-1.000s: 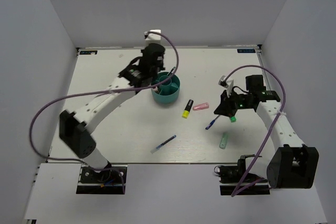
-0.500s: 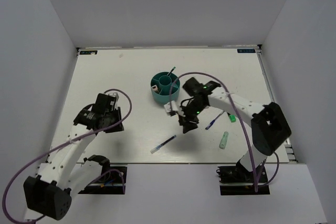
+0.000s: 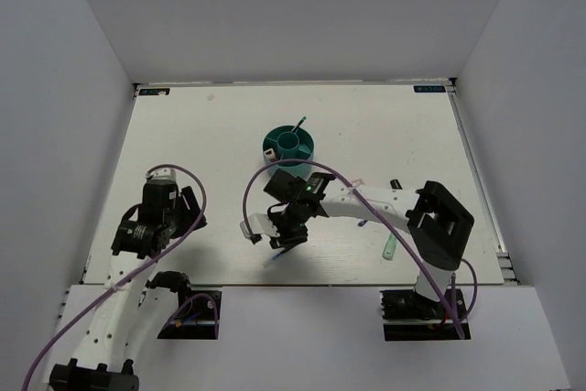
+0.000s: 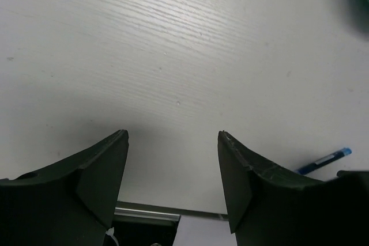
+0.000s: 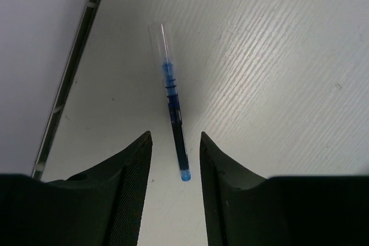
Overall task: Sort the stationery into containers
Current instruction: Grab a piece of stationery with the right arm
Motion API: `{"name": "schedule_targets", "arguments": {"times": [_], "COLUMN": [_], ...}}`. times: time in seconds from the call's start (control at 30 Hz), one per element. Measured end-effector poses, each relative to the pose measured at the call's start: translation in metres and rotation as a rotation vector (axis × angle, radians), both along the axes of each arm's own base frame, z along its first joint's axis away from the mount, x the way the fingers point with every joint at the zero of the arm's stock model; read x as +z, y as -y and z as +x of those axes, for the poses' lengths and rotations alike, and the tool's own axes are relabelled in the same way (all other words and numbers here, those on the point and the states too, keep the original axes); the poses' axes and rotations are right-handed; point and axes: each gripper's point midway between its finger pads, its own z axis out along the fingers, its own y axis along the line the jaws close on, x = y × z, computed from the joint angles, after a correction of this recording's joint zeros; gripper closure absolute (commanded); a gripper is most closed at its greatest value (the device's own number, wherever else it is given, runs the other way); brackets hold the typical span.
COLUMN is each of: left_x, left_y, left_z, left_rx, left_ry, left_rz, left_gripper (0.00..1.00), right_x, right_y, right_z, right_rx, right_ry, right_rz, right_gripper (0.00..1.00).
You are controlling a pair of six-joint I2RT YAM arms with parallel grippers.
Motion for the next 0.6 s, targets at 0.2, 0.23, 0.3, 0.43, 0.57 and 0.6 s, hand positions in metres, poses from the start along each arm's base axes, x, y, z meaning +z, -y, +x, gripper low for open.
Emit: {"name": "schedule_targets", "arguments": {"times": [0.2, 0.23, 0.3, 0.43, 0.57, 0.6], "left_x": [0.008, 0.008, 0.008, 0.008, 0.008, 0.008], "left_y": [-0.013, -0.014, -0.015, -0.016, -0.016, -0.016], "left_z": [0.002, 0.002, 0.002, 0.002, 0.002, 0.002], "left_rx": [0.066, 0.070, 0.075, 0.078, 0.081, 0.081], "left_ry": [0.053, 0.052, 0.052, 0.053, 0.053, 0.053], "left_rz": [0.029, 0.032, 0.036, 0.040, 0.042, 0.042], "left_gripper": [0.26, 0.26, 0.26, 0.26, 0.26, 0.26], "right_x": [-0.023, -0.027, -0.034, -0.051, -0.056, -0.056], "right_y": [-0.002, -0.002, -0.001, 0.014, 0.024, 0.024], "right_z": [0.000, 0.001, 0.005, 0.013, 0.019, 0.020], "right_rx": [-0.014, -0.019, -0.028, -0.051, -0.066, -0.066], "right_ry": [0.072, 0.083, 0.108, 0.163, 0.200, 0.204], "right_rz": [-0.066, -0.077, -0.096, -0.143, -0.164, -0.164], "right_gripper": [0.58, 0.58, 0.58, 0.58, 0.58, 0.58]}}
